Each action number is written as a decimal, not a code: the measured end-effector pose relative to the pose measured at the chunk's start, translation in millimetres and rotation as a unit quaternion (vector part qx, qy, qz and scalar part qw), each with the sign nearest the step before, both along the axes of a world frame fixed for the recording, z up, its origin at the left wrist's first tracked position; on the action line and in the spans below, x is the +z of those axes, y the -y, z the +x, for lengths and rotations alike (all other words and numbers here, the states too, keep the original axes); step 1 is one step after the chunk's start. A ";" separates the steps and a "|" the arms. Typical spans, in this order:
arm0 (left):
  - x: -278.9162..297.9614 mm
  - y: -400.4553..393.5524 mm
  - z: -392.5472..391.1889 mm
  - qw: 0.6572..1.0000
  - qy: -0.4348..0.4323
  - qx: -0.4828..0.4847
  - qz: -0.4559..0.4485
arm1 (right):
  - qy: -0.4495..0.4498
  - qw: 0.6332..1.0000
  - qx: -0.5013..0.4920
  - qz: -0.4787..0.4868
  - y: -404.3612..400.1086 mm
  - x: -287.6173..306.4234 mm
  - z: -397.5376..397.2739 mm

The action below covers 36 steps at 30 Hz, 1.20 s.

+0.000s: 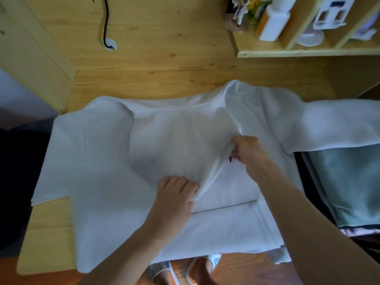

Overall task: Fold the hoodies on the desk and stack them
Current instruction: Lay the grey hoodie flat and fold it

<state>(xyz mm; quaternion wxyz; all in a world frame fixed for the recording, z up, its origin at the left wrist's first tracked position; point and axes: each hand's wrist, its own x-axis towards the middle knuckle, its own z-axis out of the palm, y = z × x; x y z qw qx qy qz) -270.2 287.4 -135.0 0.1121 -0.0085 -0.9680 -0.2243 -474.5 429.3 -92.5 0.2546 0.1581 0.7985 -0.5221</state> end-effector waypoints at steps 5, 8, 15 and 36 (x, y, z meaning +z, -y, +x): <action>16.7 -2.3 0.2 0.998 -0.060 0.018 -0.029 | 0.044 0.953 -0.100 -0.284 -38.3 -8.9 21.9; 13.8 -9.0 8.1 0.990 0.023 -0.103 -0.097 | 0.059 0.974 -0.127 -0.177 -36.1 -22.3 19.9; 26.7 43.2 21.2 0.949 0.040 0.276 0.144 | 0.108 0.992 -0.063 -0.025 -20.7 -8.1 11.8; 51.2 164.3 -73.7 0.739 0.270 0.387 0.482 | -0.093 0.992 0.063 0.057 10.4 -9.6 -56.9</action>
